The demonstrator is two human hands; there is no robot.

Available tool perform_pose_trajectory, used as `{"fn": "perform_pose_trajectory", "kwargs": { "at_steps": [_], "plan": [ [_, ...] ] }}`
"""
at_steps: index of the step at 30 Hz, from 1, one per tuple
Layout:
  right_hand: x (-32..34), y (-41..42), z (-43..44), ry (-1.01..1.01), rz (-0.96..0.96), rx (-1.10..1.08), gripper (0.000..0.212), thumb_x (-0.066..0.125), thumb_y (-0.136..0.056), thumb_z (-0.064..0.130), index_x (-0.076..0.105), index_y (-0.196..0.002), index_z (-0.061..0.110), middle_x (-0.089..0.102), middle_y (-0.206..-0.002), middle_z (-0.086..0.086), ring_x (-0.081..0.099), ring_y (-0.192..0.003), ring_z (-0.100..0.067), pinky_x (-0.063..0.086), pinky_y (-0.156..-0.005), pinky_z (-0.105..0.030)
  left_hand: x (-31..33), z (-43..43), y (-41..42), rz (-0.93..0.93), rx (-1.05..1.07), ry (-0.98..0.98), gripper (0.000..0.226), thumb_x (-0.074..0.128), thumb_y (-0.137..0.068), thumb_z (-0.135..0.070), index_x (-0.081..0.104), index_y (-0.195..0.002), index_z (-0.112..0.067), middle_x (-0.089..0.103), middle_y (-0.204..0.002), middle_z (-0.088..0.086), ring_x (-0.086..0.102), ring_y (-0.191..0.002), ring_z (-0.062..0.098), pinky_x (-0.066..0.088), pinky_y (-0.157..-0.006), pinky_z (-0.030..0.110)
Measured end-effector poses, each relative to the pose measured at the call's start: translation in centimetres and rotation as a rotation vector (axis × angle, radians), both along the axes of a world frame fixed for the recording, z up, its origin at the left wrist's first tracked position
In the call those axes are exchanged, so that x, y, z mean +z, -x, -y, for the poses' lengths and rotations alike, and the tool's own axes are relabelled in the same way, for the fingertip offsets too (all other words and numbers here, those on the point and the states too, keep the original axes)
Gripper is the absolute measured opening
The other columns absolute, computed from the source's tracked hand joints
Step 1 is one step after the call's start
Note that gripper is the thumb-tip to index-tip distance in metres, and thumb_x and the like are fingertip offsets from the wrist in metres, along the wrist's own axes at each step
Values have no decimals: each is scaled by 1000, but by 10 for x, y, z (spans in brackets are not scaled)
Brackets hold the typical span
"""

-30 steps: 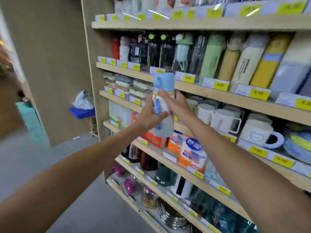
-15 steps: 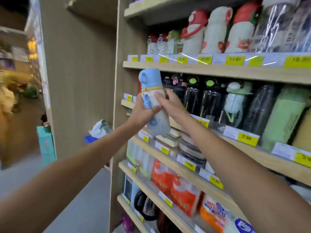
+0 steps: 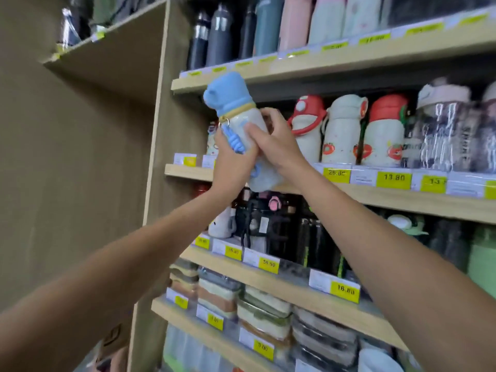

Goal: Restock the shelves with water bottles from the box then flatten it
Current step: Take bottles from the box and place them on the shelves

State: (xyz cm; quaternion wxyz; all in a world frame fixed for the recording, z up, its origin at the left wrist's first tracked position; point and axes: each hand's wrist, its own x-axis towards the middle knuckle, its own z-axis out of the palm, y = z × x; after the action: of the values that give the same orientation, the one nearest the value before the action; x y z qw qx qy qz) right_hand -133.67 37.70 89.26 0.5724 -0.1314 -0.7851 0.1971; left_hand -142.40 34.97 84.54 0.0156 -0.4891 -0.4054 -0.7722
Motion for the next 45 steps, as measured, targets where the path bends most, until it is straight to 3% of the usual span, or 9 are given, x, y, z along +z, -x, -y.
{"fn": "perform_pose_trajectory", "kwargs": {
  "at_steps": [7, 10, 12, 15, 20, 25, 31, 40, 45],
  "plan": [
    [49, 19, -17, -151, -109, -173, 47, 61, -72, 37, 55, -112, 12, 64, -105, 0, 62, -99, -18, 48, -92, -41, 71, -37, 35, -141, -70, -23, 41, 61, -84, -26, 29, -109, -19, 38, -70, -15, 47, -53, -9, 33, -52, 3],
    [55, 24, -27, -159, -145, -162, 45, 63, -81, 28, 54, -122, 9, 64, -114, 0, 61, -105, -12, 48, -96, -37, 84, -47, 44, -166, -139, -48, 46, 66, -81, -11, 34, -112, -4, 35, -67, 9, 46, -49, -7, 36, -50, 8],
    [53, 20, -34, -146, -144, -231, 43, 60, -89, 26, 52, -128, 10, 60, -125, 0, 55, -115, -11, 44, -102, -33, 84, -52, 49, -140, -177, -84, 67, 75, -75, -17, 33, -121, 10, 42, -90, 33, 57, -68, 12, 44, -59, 30],
    [43, 9, -48, -245, -181, -555, 43, 54, -89, 27, 51, -128, 10, 53, -130, -4, 48, -120, -18, 40, -102, -34, 87, -66, 63, -152, -185, -78, 82, 82, -68, -29, 33, -130, -5, 45, -105, 15, 57, -101, 25, 49, -85, 27],
    [11, -6, -73, -305, -91, -994, 51, 55, -84, 18, 41, -132, 5, 41, -135, -14, 38, -124, -32, 40, -97, -45, 86, -90, 70, -197, -331, -13, 44, 75, -78, -9, 32, -84, -14, 24, -65, -4, 36, -45, 1, 33, -48, 7],
    [-4, -1, -88, -232, 3, -1141, 70, 62, -84, 23, 27, -143, 7, 25, -148, -14, 33, -132, -34, 41, -100, -45, 67, -116, 75, -273, -351, 97, 52, 73, -81, -15, 29, -107, -13, 37, -68, -3, 49, -45, -4, 39, -49, 9],
    [-6, 10, -96, -128, 9, -1283, 98, 67, -82, 36, 5, -150, 4, 26, -148, -16, 31, -133, -34, 41, -97, -45, 69, -135, 71, -342, -311, 198, 80, 71, -81, -39, 22, -137, -10, 51, -120, 5, 50, -100, 17, 38, -85, 26],
    [-10, 12, -99, -190, 3, -1357, 97, 64, -83, 39, 4, -150, 3, 34, -143, -16, 36, -127, -32, 39, -97, -41, 84, -156, 77, -403, -353, 306, 79, 69, -80, -44, 28, -138, -8, 48, -116, 2, 50, -104, 18, 37, -83, 28],
    [-11, 11, -98, -183, 5, -1346, 96, 63, -83, 39, 4, -150, 4, 36, -142, -15, 37, -126, -32, 41, -95, -42, 88, -154, 80, -448, -414, 398, 95, 72, -72, -50, 34, -133, 11, 56, -117, 29, 60, -106, 32, 38, -70, 25]
  ]
}}
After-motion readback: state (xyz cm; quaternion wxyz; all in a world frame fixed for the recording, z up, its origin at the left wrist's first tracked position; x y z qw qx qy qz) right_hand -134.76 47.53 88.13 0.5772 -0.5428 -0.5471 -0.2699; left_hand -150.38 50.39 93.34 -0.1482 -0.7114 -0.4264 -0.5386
